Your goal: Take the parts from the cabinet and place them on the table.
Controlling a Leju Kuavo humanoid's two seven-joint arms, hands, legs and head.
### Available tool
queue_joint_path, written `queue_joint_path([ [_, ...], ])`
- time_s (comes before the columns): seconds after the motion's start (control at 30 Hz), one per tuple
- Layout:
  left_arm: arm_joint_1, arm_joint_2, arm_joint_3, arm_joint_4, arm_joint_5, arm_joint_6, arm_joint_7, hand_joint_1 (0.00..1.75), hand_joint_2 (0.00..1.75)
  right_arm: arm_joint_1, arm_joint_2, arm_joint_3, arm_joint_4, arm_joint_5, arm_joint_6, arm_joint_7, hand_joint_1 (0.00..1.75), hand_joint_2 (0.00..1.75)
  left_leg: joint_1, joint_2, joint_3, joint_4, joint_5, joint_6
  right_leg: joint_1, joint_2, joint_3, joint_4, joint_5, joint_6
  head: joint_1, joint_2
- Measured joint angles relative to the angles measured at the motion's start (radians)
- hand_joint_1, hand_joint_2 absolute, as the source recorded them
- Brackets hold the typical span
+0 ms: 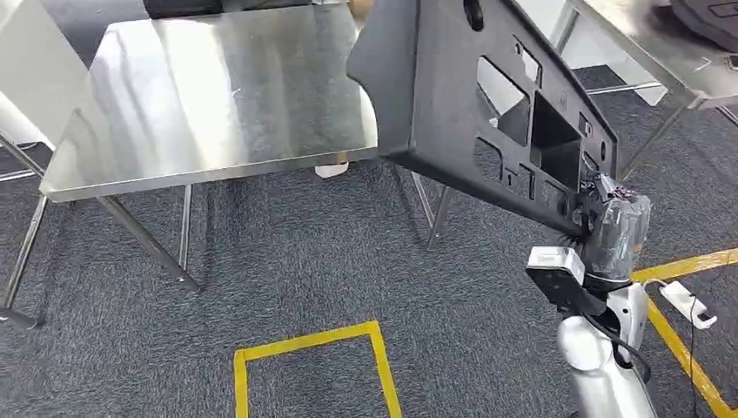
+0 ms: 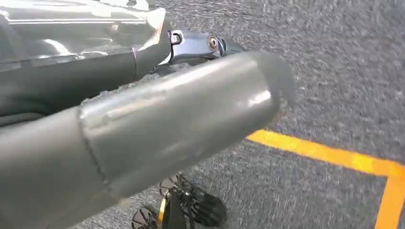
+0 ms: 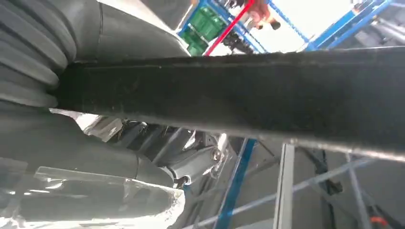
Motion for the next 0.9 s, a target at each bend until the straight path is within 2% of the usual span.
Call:
queue_joint_path([
  [0.03,-0.002,0.0,0.0,0.0,0.0,0.0,0.0,0.0,0.0,0.0,-0.001,-0.001,0.0,0.0,0.0,0.0,1.75,1.75,0.002,-0.006,0.001,-0.001,0.002,0.01,0.0,0.03,-0.026,0.056,-0.028,-0.006,0.0,0.0],
  [0.07,-0.004,0.001,0.0,0.0,0.0,0.0,0.0,0.0,0.0,0.001,-0.005,-0.002,0.0,0.0,0.0,0.0,1.75,1.75,0.002,-0.016,0.001,-0.001,0.001,0.012,-0.001,0.043,-0.07,0.139,-0.064,-0.012,0.006,0.0],
  [0.1,-0.004,0.001,0.0,0.0,0.0,0.0,0.0,0.0,0.0,0.004,-0.006,-0.002,0.0,0.0,0.0,0.0,1.75,1.75,0.001,-0.027,0.0,0.0,0.0,0.014,-0.002,0.047,-0.117,0.227,-0.096,-0.014,0.007,0.0],
  [0.13,-0.004,0.0,0.0,0.0,0.0,0.0,0.0,0.0,0.0,0.006,-0.006,-0.002,0.001,0.0,0.0,0.0,1.75,1.75,0.001,-0.038,0.001,0.0,-0.001,0.014,-0.002,0.049,-0.153,0.288,-0.112,-0.011,0.007,0.0],
  [0.17,-0.004,0.0,0.0,0.0,0.0,-0.001,0.0,0.0,0.0,0.009,-0.007,-0.002,0.001,0.0,0.0,0.0,1.75,1.75,0.0,-0.051,0.001,0.0,-0.001,0.014,-0.002,0.051,-0.166,0.302,-0.106,-0.003,0.008,0.0],
  [0.2,-0.002,0.0,0.0,0.0,0.0,-0.001,0.0,0.0,0.0,0.009,-0.008,-0.002,0.001,0.0,0.0,0.0,1.75,1.75,0.0,-0.062,0.002,0.002,-0.001,0.013,-0.002,0.052,-0.154,0.267,-0.083,0.007,0.007,0.0],
  [0.23,-0.002,0.0,0.0,0.0,0.0,-0.001,0.0,0.0,0.0,0.009,-0.008,-0.002,0.001,0.0,0.0,0.0,1.75,1.75,0.001,-0.075,0.004,0.002,-0.002,0.012,-0.003,0.055,-0.12,0.188,-0.043,0.018,0.008,0.0],
  [0.27,-0.002,-0.002,0.0,0.0,0.0,-0.001,0.0,0.0,0.0,0.008,-0.008,-0.002,0.001,0.0,0.0,0.0,1.75,1.75,0.001,-0.087,0.007,0.003,-0.003,0.01,-0.005,0.062,-0.073,0.089,0.0,0.027,0.007,0.0],
  [0.3,-0.002,-0.002,0.0,0.0,0.0,-0.001,0.0,0.0,0.0,0.008,-0.008,-0.003,0.001,0.0,0.0,0.0,1.75,1.75,0.001,-0.097,0.006,0.005,-0.006,0.005,-0.011,0.091,-0.037,0.008,0.03,0.031,0.008,0.0],
  [0.33,-0.003,-0.002,0.0,0.0,0.0,-0.001,0.0,0.0,0.0,0.009,-0.008,-0.003,0.001,0.0,0.0,0.0,1.75,1.75,-0.007,-0.109,0.003,0.014,-0.012,-0.002,-0.006,0.099,-0.032,-0.011,0.034,0.019,0.009,0.0],
  [0.37,-0.002,-0.001,0.0,0.0,0.0,-0.001,0.0,0.0,0.0,0.008,-0.009,-0.003,0.001,0.0,0.0,0.0,1.75,1.75,-0.007,-0.112,0.0,0.014,-0.012,-0.006,-0.006,0.087,-0.026,-0.012,0.037,0.009,0.009,0.0],
  [0.43,0.004,-0.002,0.0,0.0,0.0,-0.001,0.001,0.0,0.0,0.009,-0.008,-0.002,0.001,0.0,0.0,0.001,1.75,1.75,-0.004,-0.123,-0.001,0.009,-0.01,-0.013,-0.002,0.078,-0.025,-0.011,0.037,-0.005,0.009,0.0],
  [0.47,0.005,-0.001,0.0,0.0,0.0,-0.001,0.002,0.0,0.0,0.008,-0.008,-0.001,0.001,0.0,0.0,0.001,1.75,1.75,-0.001,-0.127,-0.005,0.014,-0.013,-0.018,-0.016,0.069,-0.022,-0.016,0.041,-0.014,0.009,0.0],
  [0.5,0.006,-0.001,0.001,0.0,0.004,-0.002,0.003,0.0,0.0,0.006,-0.008,-0.001,0.001,0.0,0.0,0.001,1.75,1.75,-0.001,-0.086,-0.009,0.03,-0.026,-0.023,-0.015,0.064,-0.019,-0.018,0.042,-0.017,0.009,0.0],
  [0.53,0.004,-0.001,0.002,0.0,0.009,-0.003,0.003,0.0,0.0,0.006,-0.008,-0.001,0.001,0.0,-0.001,0.001,1.75,1.75,-0.002,-0.049,-0.03,0.076,-0.057,-0.03,-0.014,0.056,-0.017,-0.018,0.04,-0.032,-0.001,0.0],
  [0.57,0.001,0.0,0.005,0.0,0.015,-0.003,0.003,0.0,0.0,0.007,-0.008,-0.001,0.001,0.0,-0.002,0.001,1.75,1.75,0.001,-0.033,-0.065,0.147,-0.095,-0.035,-0.012,0.052,-0.016,-0.018,0.038,-0.038,-0.001,0.0],
  [0.6,0.0,0.0,0.008,0.0,0.015,-0.003,0.003,0.0,0.0,0.008,-0.008,0.0,0.002,-0.002,-0.003,0.001,1.75,1.75,0.005,-0.025,-0.106,0.227,-0.13,-0.04,-0.011,0.047,-0.016,-0.018,0.037,-0.04,-0.001,0.0],
  [0.63,0.001,0.0,0.009,0.0,0.015,-0.005,0.003,0.0,0.0,0.009,-0.008,0.0,0.003,-0.007,-0.005,-0.001,1.75,1.75,0.008,-0.021,-0.146,0.302,-0.154,-0.044,-0.01,0.04,-0.016,-0.017,0.036,-0.041,-0.002,0.0],
  [0.67,0.002,0.0,0.012,0.0,0.014,-0.007,0.003,0.0,0.0,0.011,-0.008,0.001,0.006,-0.018,-0.008,-0.006,1.75,1.75,0.012,-0.018,-0.163,0.328,-0.151,-0.047,-0.01,0.036,-0.015,-0.017,0.035,-0.041,-0.001,0.0],
  [0.7,0.002,0.0,0.015,0.0,0.014,-0.007,0.003,0.0,0.0,0.011,-0.008,0.001,0.008,-0.022,-0.01,-0.01,1.75,1.75,0.014,-0.017,-0.156,0.305,-0.126,-0.048,-0.011,0.033,-0.014,-0.017,0.034,-0.041,-0.001,0.0],
  [0.73,0.002,0.001,0.016,0.0,0.013,-0.007,0.003,0.0,0.0,0.011,-0.008,0.002,0.01,-0.024,-0.011,-0.013,1.75,1.75,0.016,-0.014,-0.125,0.239,-0.084,-0.047,-0.011,0.03,-0.013,-0.017,0.034,-0.041,-0.002,0.0],
  [0.8,0.001,0.004,0.016,0.0,0.012,-0.007,0.004,0.0,0.0,0.01,-0.008,0.002,0.01,-0.034,-0.011,-0.018,1.75,1.75,0.017,-0.004,-0.034,0.065,-0.005,-0.041,-0.012,0.027,-0.007,-0.017,0.029,-0.034,-0.002,0.0],
  [0.83,-0.001,0.005,0.018,0.0,0.012,-0.007,0.004,0.0,0.0,0.009,-0.008,0.002,0.012,-0.04,-0.011,-0.021,1.75,1.75,0.011,0.006,-0.012,0.023,-0.016,-0.039,-0.002,0.026,-0.006,-0.015,0.025,-0.027,-0.002,0.0],
  [0.87,-0.002,0.004,0.019,0.0,0.012,-0.007,0.004,0.0,0.0,0.007,-0.009,0.002,0.015,-0.044,-0.011,-0.023,1.75,1.75,0.009,0.0,-0.014,0.021,-0.012,-0.033,0.001,0.026,-0.008,-0.015,0.024,-0.023,0.001,0.0],
  [0.9,-0.001,0.003,0.019,0.0,0.012,-0.007,0.004,0.0,0.0,0.005,-0.009,0.003,0.018,-0.049,-0.011,-0.027,1.75,1.75,0.011,0.0,-0.013,0.019,-0.006,-0.04,0.012,0.026,-0.01,-0.01,0.019,-0.027,0.002,0.0],
])
